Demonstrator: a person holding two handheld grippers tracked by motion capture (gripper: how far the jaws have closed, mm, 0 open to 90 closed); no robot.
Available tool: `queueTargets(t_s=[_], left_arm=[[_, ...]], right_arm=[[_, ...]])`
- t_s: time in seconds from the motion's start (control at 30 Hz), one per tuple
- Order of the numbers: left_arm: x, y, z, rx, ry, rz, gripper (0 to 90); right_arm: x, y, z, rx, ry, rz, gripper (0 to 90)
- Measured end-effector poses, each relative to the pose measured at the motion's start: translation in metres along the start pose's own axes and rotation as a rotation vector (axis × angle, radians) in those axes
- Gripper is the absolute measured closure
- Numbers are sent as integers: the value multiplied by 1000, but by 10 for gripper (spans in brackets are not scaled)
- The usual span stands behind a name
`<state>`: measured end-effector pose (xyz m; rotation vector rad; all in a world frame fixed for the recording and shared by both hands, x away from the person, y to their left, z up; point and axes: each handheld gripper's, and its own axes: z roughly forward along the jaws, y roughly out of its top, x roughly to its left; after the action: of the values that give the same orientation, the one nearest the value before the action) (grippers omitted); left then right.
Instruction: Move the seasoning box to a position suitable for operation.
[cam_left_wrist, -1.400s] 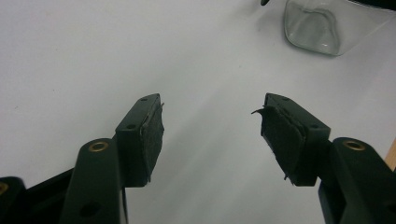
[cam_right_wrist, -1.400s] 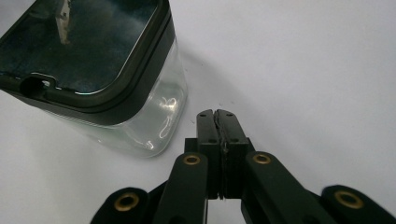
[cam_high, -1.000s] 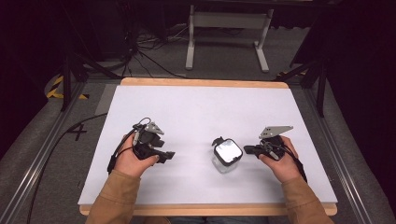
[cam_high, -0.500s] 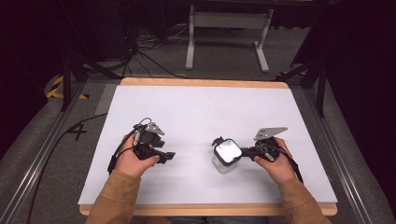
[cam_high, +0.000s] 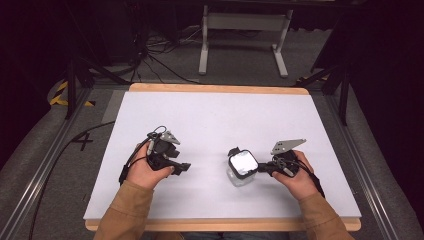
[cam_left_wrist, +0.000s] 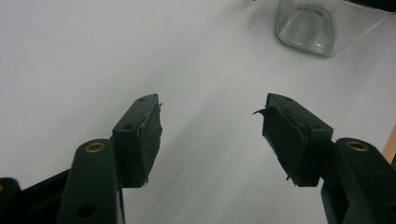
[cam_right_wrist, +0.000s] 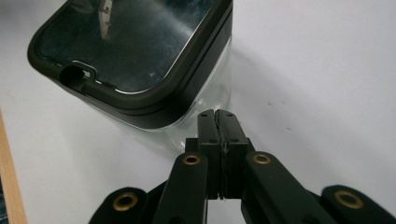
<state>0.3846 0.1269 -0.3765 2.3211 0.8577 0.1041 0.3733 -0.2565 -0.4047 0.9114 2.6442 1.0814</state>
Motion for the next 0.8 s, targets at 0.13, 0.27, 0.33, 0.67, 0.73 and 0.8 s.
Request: queueTargets(t_s=[0.13,0.27,0.33,0.67,0.73,0.8], left_arm=[[-1,2,2,1,-2,0,376],[-3,6,4,-2,-9,4,376],[-3,8,5,4,-13,17,376],[-4,13,8,0,-22,29,380],[-5,13,9,3,-27,26,380],[-5,13,9,3,-28,25,380]], right_arm=[[4,0,-1,11,8,-8,900],[8,-1,-2,18,7,-23,900],[10,-1,-3,22,14,-25,900],[18,-2,-5,35,15,-51,900],[21,-1,-5,41,23,-55,900],[23,-1,-4,47,27,-60,900]])
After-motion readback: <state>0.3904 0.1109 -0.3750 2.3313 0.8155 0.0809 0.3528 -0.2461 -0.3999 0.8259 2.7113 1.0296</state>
